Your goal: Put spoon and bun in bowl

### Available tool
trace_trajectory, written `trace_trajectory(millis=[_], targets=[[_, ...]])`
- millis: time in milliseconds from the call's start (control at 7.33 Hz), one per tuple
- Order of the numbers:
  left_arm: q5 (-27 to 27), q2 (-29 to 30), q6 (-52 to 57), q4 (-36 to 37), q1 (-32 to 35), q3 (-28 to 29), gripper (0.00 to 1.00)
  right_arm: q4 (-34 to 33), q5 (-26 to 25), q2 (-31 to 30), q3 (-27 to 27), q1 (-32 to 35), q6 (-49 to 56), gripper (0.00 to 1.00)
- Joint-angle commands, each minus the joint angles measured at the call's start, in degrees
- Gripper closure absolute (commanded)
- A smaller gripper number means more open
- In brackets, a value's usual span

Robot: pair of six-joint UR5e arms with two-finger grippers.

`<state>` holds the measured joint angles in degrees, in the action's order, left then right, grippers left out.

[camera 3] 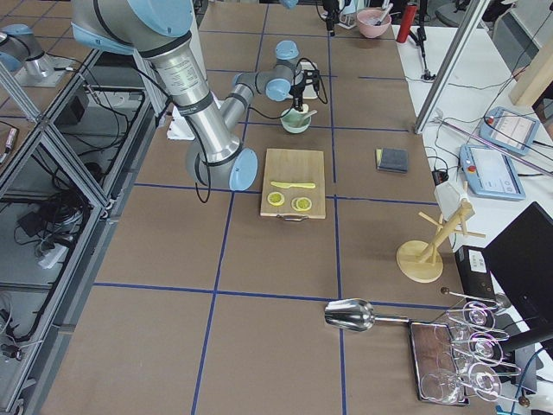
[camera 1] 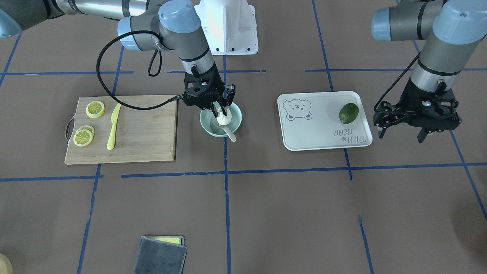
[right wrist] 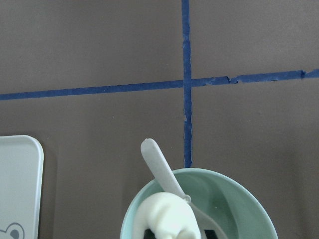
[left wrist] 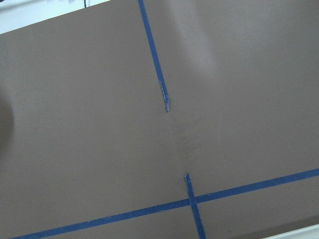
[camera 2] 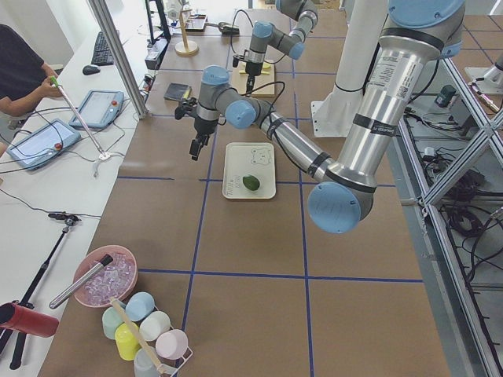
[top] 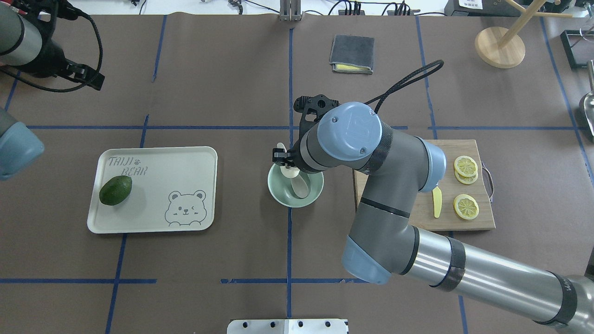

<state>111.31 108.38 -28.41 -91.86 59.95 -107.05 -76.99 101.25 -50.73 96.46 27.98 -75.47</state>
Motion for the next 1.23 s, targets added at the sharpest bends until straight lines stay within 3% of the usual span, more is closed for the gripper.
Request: trace_trajectory(millis=[0, 409, 545, 818, 955, 1091], targets=[[0.22, -3.07, 5.18, -0.6, 2.18, 0.27, 0.0, -0.35, 0.08, -0.16, 0.57, -0.21, -0.03, 0.0], [0.22, -5.27, 7.99, -0.78, 3.15, 0.62, 0.0, -0.44, 0.09, -0.34, 0.83, -0.21, -0.02, 0.0], [0.4, -6.06, 11.84, -0.78, 6.46, 1.05, 0.0, -0.7, 0.52, -0.86, 1.62, 0.66, 0.15, 0.0], [10.63, -8.43, 25.96, -0.69, 16.54, 6.39, 0.0, -11.2, 0.88, -4.1, 9.49, 2.25, 6.69, 0.0], [12.59, -8.53, 28.99, 0.01, 19.82, 9.38, 0.0, -14.73, 1.66, -6.64, 13.88, 4.34, 10.83, 0.0], [16.44, -9.32, 29.02, -0.07, 22.55, 12.63, 0.0, -15.81, 7.85, -9.1, 15.76, 9.58, 13.48, 0.0]])
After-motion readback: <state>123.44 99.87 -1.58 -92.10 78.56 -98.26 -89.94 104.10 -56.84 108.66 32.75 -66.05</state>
